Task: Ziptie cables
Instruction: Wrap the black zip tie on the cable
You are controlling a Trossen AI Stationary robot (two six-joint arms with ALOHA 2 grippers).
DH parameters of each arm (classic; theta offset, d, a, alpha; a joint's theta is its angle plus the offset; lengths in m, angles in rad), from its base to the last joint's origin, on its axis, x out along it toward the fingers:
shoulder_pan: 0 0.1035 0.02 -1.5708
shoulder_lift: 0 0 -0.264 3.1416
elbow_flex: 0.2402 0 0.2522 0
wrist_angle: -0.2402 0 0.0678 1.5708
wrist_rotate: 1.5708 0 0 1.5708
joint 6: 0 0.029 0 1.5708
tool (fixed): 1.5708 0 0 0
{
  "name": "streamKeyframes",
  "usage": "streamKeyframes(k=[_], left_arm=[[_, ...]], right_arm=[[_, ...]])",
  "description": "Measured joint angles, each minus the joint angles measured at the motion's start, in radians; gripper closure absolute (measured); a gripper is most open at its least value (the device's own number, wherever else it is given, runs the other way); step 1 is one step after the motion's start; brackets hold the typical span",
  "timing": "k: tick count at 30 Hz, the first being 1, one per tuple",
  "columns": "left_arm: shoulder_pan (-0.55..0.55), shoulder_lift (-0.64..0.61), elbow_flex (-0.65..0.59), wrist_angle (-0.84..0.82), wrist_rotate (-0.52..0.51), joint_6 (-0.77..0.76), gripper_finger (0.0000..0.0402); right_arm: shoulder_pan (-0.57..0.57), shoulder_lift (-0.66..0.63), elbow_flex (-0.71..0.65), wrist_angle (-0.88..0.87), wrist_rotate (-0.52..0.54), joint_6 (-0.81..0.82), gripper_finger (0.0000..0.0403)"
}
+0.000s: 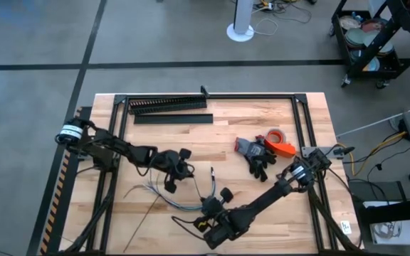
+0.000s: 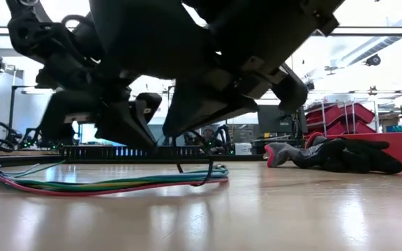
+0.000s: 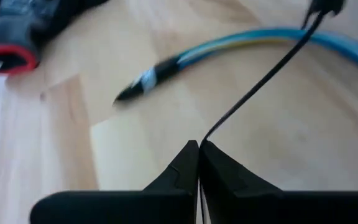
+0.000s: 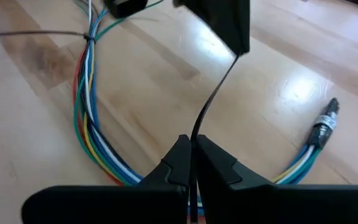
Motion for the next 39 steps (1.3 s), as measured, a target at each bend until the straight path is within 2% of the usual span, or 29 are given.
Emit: streamKeyframes(k=[5,10,13,17,19,23,27,31,35,39], left_arm=[[0.050,-0.020,-0.046,-0.002,-0.018,-0.012,0.0400],[0.114,-0.125,-0.127,-0.009,-0.068,-0.032,0.0400],[0.133,-0.212,-0.158,0.000,0.033,-0.061,0.0400],[0.092,-0.288,-0.168,0.030,0.271,-0.093,0.0401],[0.054,-0.292,-0.167,0.056,0.281,-0.109,0.0395],[-0.019,-0.221,-0.139,0.122,0.254,-0.114,0.0363],[-0.086,-0.091,-0.084,0.227,0.253,-0.117,0.0317],[-0.130,0.045,0.006,0.243,0.255,-0.087,0.0280],[-0.145,0.178,0.090,0.244,0.260,-0.076,0.0276],[-0.145,0.252,0.148,0.243,0.320,-0.077,0.0296]], right_arm=[[0.016,0.000,-0.010,0.005,-0.017,0.013,0.0403],[0.027,0.000,-0.021,0.012,-0.030,0.017,0.0403],[0.022,0.000,-0.023,0.010,-0.022,0.017,0.0403],[0.019,0.000,-0.023,0.010,-0.015,0.007,0.0403],[0.019,0.000,-0.023,0.010,-0.015,0.007,0.0403],[0.015,0.000,-0.023,0.009,-0.012,0.007,0.0403],[0.015,0.000,-0.023,0.009,-0.008,0.008,0.0403],[0.015,0.000,-0.023,0.009,-0.008,0.008,0.0403],[0.015,0.000,-0.023,0.007,-0.007,0.008,0.0403],[0.015,0.000,-0.023,0.008,-0.006,0.008,0.0403]])
